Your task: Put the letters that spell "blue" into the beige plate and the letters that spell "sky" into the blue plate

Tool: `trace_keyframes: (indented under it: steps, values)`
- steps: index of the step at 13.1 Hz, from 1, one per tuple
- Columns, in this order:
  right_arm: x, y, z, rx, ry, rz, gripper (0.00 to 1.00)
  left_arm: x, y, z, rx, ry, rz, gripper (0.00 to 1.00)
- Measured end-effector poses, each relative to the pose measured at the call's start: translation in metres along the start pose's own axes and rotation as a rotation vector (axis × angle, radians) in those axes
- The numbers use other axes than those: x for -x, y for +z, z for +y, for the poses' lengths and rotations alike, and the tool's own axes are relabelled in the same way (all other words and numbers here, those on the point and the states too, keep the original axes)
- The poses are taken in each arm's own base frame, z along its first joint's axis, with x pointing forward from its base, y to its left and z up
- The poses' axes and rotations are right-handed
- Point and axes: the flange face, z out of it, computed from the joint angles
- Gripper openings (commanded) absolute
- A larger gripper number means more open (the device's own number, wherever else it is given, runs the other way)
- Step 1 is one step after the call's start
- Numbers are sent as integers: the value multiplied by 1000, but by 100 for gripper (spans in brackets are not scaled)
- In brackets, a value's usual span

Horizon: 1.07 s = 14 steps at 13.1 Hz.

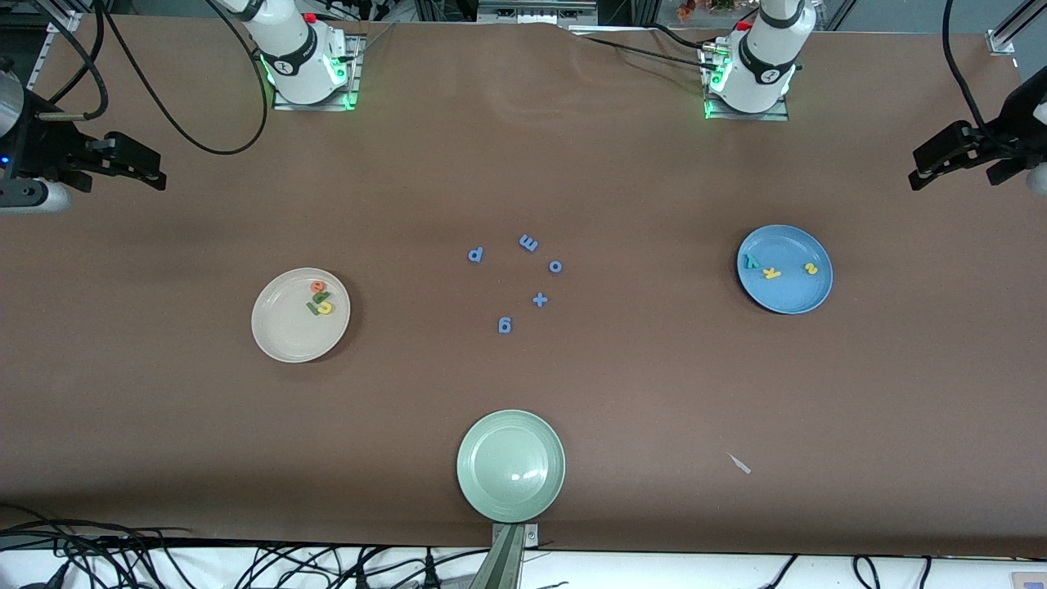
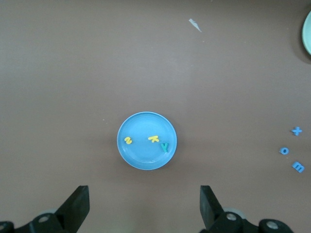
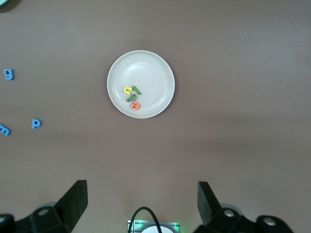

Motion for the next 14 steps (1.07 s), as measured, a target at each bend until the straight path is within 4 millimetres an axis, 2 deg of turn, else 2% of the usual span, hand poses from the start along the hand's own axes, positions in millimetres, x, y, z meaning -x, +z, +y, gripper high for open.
trace_keyframes:
  steps: [4,9,14]
  values:
    - [-8,10,-2,2,-3,-7,100,-2,2,1,6,1,0,100]
    - [-9,4,14,0,27,11,100,-5,7,1,5,1,-9,100]
    - [-8,2,17,-1,31,16,100,-7,9,0,5,-2,-12,100]
